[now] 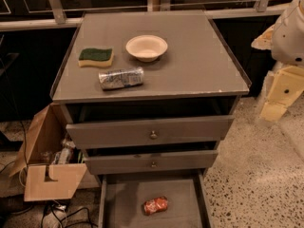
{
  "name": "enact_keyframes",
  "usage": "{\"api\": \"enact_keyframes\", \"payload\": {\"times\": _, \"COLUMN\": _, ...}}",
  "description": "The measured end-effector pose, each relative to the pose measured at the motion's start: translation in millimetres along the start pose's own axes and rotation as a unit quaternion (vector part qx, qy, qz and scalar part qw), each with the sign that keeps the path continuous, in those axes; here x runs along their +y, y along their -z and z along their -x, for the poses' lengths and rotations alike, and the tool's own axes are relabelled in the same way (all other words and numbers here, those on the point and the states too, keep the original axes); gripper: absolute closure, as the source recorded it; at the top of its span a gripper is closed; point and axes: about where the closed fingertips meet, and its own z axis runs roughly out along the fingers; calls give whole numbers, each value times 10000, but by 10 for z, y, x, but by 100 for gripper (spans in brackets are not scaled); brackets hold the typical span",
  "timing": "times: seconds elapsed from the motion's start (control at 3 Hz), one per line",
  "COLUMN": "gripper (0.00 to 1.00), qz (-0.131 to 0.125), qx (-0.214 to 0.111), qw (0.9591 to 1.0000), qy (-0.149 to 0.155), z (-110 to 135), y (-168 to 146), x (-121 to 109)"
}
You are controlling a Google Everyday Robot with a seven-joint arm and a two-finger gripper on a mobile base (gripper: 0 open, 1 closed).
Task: Pick coke can from bottom drawer and place on counter
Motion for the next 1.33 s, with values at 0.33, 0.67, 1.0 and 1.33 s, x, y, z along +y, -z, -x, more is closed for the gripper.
{"api": "enact_keyframes", "payload": {"times": 0.33, "gripper": 0, "qz": 0, "qx": -1, "qw": 10000, "qy": 0, "z": 0, "y": -1, "x": 1}}
{"api": "enact_keyframes", "payload": {"times": 0.67, "gripper": 0, "qz": 50, "qx": -151, "qw": 9999, "qy": 41, "z": -1, "y": -83, "x": 81}}
{"api": "enact_keyframes", "payload": {"times": 1.0, "gripper": 0, "qz": 25, "qx": -320, "qw": 9989, "qy": 346, "z": 32, "y": -285, "x": 317}}
{"api": "enact_keyframes", "payload": {"times": 1.33, "gripper": 0, "qz": 207, "qx": -495, "qw": 9969, "qy": 577, "z": -10, "y": -696, "x": 535}}
